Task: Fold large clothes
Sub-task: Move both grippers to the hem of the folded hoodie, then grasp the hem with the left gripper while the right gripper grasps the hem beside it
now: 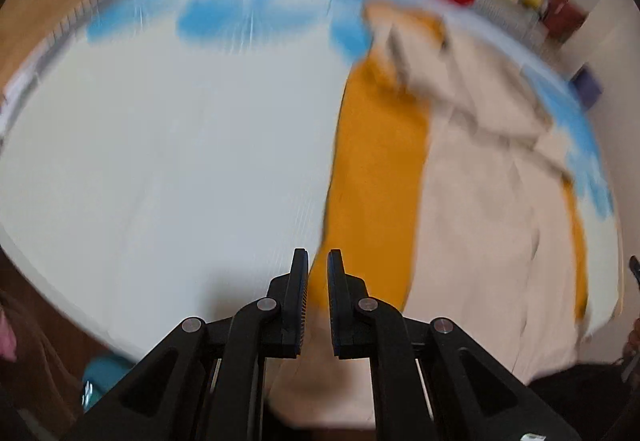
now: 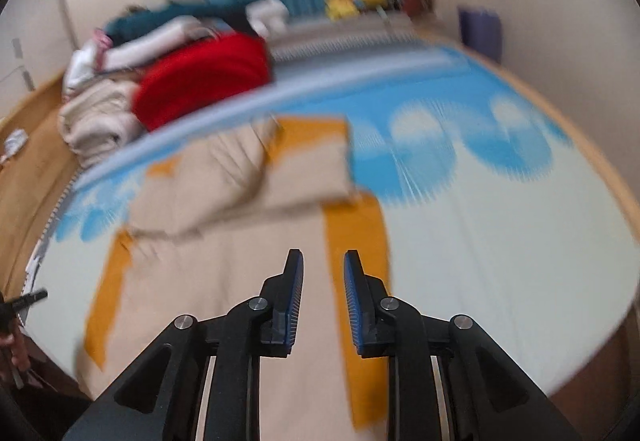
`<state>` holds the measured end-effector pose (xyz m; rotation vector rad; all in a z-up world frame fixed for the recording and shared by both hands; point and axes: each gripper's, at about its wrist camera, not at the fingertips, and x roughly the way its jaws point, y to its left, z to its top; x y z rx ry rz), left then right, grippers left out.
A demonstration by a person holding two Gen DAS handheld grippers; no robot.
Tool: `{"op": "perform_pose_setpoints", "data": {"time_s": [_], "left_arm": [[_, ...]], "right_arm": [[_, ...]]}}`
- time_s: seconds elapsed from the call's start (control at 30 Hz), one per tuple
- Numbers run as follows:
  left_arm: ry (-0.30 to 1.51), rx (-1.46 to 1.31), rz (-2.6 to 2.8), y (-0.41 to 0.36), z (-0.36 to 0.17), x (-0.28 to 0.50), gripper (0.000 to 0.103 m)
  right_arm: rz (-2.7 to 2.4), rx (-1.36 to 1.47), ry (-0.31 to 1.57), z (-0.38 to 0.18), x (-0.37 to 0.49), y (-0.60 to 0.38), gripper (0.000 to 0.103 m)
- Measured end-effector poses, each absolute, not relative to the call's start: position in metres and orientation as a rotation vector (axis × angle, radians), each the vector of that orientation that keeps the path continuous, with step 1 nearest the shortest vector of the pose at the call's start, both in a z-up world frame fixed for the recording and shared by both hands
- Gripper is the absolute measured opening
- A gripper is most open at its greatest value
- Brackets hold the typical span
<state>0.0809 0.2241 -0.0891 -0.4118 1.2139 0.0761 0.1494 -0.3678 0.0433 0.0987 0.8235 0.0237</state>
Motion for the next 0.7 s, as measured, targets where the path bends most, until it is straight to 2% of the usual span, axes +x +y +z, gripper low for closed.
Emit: {"op": "perform_pose_setpoints", "data": {"time_s": [0.23,0.3,0.37,0.53,0.7], "left_arm": [[1.381,-0.460,0.010,0.219,-0.130,0.080,0.011],[1.394,-0.463,0.016,0.217,-0.134,0.081,0.025],[1.418,-0.472,0.004,0.215,-0.140,0.084,0.028],[1.450,-0.452,0.009,0.210,-0.150,0.086,0.029],[1.483,-0.421,0.001,0.203,-0.158,0.089,0.030]], "right_arm": [[-0.059,0.153,1.216,-0.063,0.144,-0.425,0.024],[-0.082,0.162,1.290,-0.082,0.141,-0.435,0.025],[-0.100,0.157,1.327,-0.092,0.139,-0.442,0.027],[-0.108,0.157,1.387,-0.103,0.133,-0.447,0.045],[-0.115,0.122,1.413,-0.109,0.128,-0.447,0.051]]}}
